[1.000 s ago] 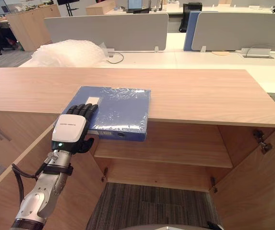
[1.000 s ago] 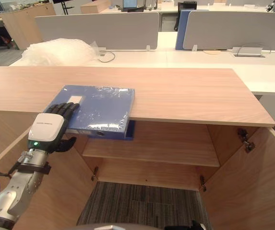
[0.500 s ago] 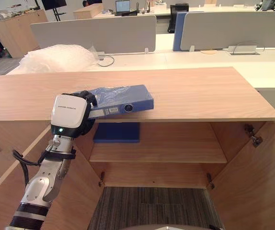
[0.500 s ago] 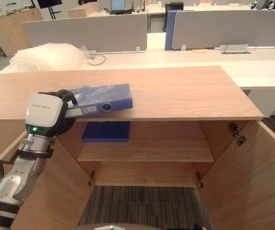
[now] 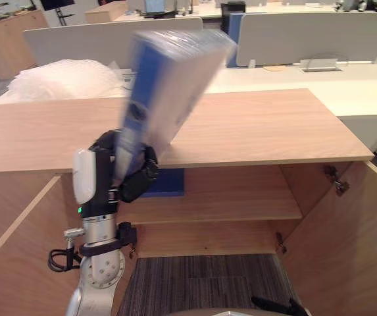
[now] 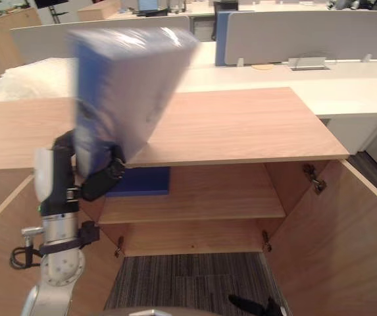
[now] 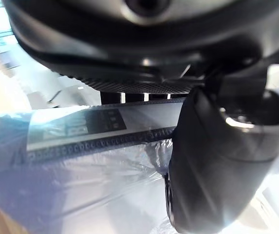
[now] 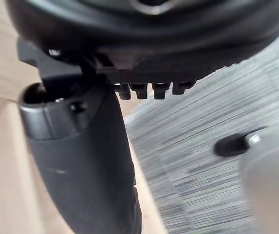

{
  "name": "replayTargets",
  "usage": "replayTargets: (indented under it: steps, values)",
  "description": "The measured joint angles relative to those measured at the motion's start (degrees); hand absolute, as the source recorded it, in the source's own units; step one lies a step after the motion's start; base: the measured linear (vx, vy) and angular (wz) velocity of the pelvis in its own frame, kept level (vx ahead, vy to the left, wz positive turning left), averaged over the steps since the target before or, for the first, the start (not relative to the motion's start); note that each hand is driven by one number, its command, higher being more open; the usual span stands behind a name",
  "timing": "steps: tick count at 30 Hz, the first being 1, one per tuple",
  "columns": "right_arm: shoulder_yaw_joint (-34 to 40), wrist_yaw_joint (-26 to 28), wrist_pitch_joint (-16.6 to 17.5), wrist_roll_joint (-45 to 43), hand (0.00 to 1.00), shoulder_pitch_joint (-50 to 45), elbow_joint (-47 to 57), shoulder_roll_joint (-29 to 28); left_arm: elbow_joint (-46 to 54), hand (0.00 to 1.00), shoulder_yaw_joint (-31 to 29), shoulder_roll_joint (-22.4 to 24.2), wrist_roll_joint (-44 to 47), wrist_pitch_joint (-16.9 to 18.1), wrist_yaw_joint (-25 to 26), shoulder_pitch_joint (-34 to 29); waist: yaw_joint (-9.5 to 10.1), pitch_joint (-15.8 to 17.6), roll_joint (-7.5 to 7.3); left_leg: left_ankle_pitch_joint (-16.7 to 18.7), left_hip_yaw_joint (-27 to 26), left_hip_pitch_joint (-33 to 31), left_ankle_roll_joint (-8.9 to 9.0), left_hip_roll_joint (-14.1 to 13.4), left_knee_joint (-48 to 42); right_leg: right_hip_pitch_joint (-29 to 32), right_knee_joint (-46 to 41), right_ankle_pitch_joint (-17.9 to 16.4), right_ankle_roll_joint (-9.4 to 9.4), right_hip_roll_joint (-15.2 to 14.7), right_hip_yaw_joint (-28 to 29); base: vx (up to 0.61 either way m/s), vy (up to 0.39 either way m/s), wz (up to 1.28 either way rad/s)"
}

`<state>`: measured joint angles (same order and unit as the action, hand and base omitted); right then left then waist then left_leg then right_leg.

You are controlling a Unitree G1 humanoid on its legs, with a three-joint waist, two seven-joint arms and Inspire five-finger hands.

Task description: Walk over to the cabinet, pick up the folder, carry it to the office cabinet, place the folder inside the office cabinet, then close the office cabinet door

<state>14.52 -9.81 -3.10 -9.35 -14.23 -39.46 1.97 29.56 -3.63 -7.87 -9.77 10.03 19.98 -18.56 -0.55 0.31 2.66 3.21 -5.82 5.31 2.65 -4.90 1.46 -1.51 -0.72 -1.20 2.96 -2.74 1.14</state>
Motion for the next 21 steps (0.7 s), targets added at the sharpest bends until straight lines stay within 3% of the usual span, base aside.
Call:
replayTargets:
  steps: [4,7,12,21]
  values:
    - [0.1,-1.9,1.2,-2.2,1.00,-5.5,19.8,-4.8,0.6,0.00,-4.0,4.7,23.7,-0.2,-2.6,-3.2,-0.48,0.7,-0.74,0.4,-1.6,-0.2,0.14,-0.5,-0.6,0.9,-0.5,0.1,-0.04,0.5,1.5,-0.01,-0.005,-0.22]
    - [0.8,-4.9,2.4,-2.3,1.00,-7.2,35.7,-6.3,1.3,0.00,-5.4,7.1,33.2,-0.3,-2.4,-4.4,-0.45,1.4,-1.53,0.8,-2.6,-0.3,0.13,-0.3,-1.0,1.7,-0.9,0.2,0.11,0.4,2.5,0.00,0.017,-0.16]
    - [3.8,-8.0,5.4,-2.0,1.00,-4.6,54.2,-5.8,5.6,0.00,-5.3,7.8,37.7,-0.5,-4.4,-4.5,-1.02,2.4,-0.61,0.9,-3.3,0.2,-0.09,0.6,-1.3,2.6,-2.1,0.1,0.89,-0.3,4.6,0.00,0.036,-0.19]
    - [4.4,-6.3,8.5,-1.9,1.00,4.4,64.5,-3.0,5.7,0.00,-1.3,4.9,38.5,-0.6,-13.8,-0.2,-1.47,3.4,0.12,1.4,-5.9,1.6,-0.59,1.2,-2.3,3.5,-4.5,0.3,1.98,-0.4,7.9,-0.06,0.027,-0.17]
